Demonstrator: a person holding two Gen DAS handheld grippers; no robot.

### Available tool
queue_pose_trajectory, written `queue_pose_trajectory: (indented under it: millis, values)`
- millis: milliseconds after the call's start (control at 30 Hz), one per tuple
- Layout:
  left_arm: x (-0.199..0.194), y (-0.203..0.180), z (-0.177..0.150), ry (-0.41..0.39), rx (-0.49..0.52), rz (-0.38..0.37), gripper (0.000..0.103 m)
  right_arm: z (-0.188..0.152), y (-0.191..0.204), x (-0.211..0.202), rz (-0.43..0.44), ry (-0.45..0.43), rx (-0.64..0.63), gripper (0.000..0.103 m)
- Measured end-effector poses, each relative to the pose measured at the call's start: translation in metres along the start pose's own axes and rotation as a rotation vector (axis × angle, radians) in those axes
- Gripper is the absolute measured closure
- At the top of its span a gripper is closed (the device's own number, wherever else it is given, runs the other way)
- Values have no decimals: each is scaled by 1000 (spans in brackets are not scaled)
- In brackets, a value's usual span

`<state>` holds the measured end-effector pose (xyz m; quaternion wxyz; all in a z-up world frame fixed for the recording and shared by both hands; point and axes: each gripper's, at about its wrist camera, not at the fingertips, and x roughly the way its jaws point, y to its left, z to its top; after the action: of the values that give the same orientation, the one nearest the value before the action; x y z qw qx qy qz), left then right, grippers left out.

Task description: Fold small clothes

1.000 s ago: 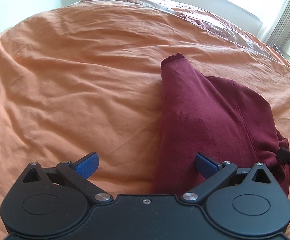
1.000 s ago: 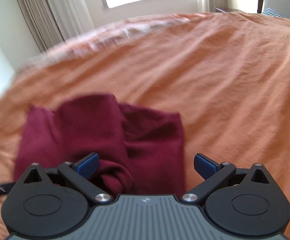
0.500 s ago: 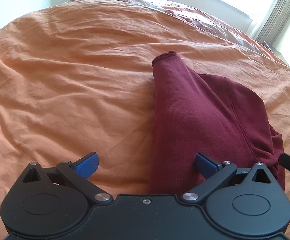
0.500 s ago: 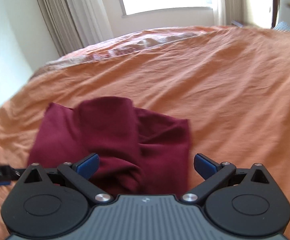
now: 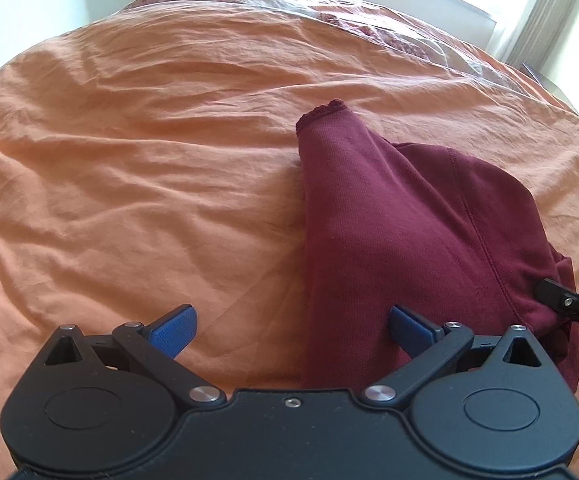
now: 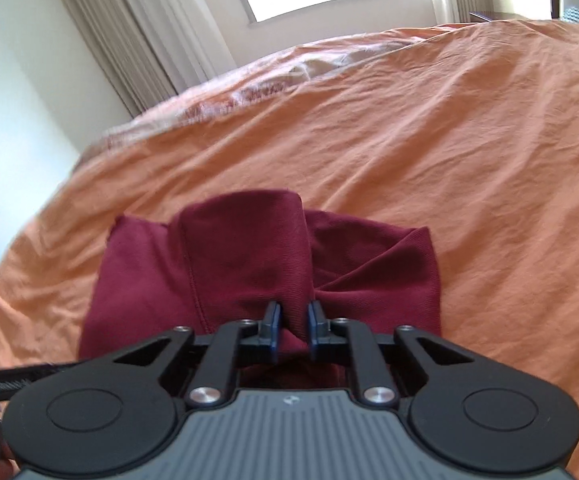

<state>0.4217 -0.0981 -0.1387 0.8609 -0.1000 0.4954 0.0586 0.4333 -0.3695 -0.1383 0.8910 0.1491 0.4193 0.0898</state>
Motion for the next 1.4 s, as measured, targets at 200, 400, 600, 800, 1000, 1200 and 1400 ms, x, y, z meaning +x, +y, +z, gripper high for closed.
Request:
queue_pose_trajectory:
  millis: [200, 400, 600, 800, 1000, 1200, 1400]
  values:
    - [-8, -14, 1, -12, 67, -36, 1, 9, -15, -32, 4, -44, 14, 92]
    - [-7, -27, -2, 1, 98, -61, 1, 13, -44, -38, -92, -46, 46, 103]
    - [6, -30, -9, 49, 93, -54, 1, 12, -61, -37, -18, -32, 124, 74]
    - [11, -28, -12, 61, 83, -61, 1, 8, -53, -19, 70, 32, 163, 43]
    - [19, -25, -13, 90, 51, -79, 1, -3, -50, -1, 52, 89, 184, 92]
    - [3, -30, -11, 78, 76, -139, 1, -4, -52, -40, -22, 2, 106, 94]
    - [10, -28, -17, 108, 78, -123, 1, -13, -68, -20, -27, 70, 127, 91]
